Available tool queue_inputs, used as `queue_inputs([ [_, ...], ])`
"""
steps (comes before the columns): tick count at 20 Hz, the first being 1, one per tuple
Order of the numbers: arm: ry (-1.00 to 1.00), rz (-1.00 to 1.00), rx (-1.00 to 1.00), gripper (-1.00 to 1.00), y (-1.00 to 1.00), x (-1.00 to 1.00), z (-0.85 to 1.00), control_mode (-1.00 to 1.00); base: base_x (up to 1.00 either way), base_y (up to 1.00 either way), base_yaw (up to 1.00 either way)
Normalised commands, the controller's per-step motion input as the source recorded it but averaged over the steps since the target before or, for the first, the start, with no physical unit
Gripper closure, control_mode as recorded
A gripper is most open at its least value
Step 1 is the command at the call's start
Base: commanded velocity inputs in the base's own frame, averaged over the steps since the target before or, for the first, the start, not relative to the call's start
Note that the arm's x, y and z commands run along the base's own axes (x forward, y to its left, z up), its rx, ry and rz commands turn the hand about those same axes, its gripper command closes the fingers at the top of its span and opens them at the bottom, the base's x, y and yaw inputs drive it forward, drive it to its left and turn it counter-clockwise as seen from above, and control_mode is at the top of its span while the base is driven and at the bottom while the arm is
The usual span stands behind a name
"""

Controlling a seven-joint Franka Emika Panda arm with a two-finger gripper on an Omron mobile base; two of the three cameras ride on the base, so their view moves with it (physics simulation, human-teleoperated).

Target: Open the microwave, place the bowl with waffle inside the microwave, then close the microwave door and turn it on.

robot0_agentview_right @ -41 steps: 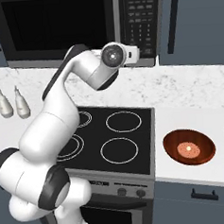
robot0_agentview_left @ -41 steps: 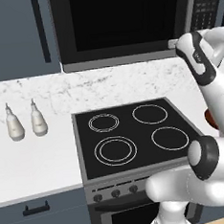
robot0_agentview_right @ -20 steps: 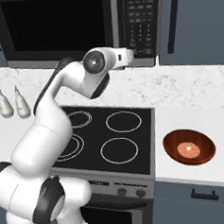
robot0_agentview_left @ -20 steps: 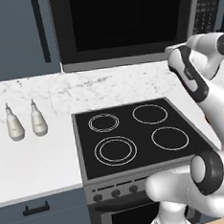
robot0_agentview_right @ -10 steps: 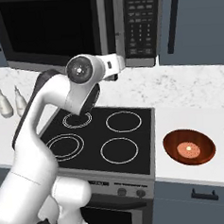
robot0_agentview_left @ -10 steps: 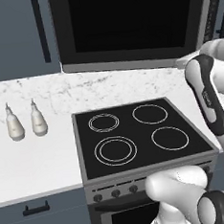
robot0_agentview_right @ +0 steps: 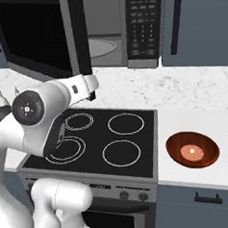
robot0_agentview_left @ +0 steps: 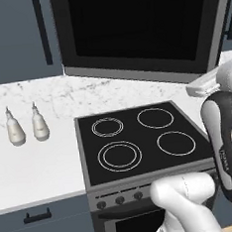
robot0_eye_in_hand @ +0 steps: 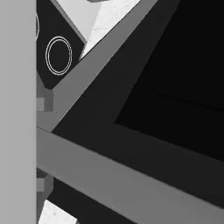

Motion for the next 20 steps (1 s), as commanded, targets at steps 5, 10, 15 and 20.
queue_inputs([
  [5,0.00,0.02,-0.11,1.00,1.00,-0.96,0.00,-1.00,0.00,0.00,0.00],
  [10,0.03,0.00,-0.10,1.00,1.00,-0.79,0.00,-1.00,0.00,0.00,0.00],
  [15,0.11,0.00,-0.08,1.00,0.67,-0.69,0.09,-1.00,0.00,0.00,0.00],
  [20,0.10,0.02,-0.03,-1.00,0.03,-0.91,0.12,-1.00,0.00,0.00,0.00],
])
